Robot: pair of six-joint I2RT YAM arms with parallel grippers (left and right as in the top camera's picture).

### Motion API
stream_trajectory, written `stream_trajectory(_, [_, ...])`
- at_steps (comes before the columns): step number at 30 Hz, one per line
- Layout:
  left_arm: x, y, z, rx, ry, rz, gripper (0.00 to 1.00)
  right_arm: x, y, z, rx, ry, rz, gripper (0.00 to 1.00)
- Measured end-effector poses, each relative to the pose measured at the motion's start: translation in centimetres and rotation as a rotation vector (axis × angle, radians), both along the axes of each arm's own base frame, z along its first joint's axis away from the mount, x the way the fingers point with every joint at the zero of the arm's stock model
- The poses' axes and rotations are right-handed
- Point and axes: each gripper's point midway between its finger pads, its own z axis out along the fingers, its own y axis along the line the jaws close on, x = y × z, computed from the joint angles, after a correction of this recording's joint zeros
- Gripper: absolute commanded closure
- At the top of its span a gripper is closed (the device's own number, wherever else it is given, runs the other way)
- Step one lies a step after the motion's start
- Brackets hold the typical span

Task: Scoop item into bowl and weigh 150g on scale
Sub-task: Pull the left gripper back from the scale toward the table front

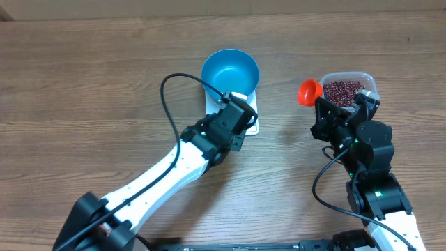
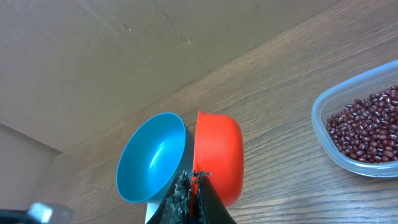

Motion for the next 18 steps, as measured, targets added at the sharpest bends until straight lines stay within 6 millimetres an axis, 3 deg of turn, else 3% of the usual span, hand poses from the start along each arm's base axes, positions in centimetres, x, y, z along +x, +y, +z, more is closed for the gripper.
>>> stream_trajectory(18, [-4.0,4.2,8.6,-0.049,-0.106,0.012,0.01,0.0,0.0,0.0,0.000,0.002,0.001,0.96])
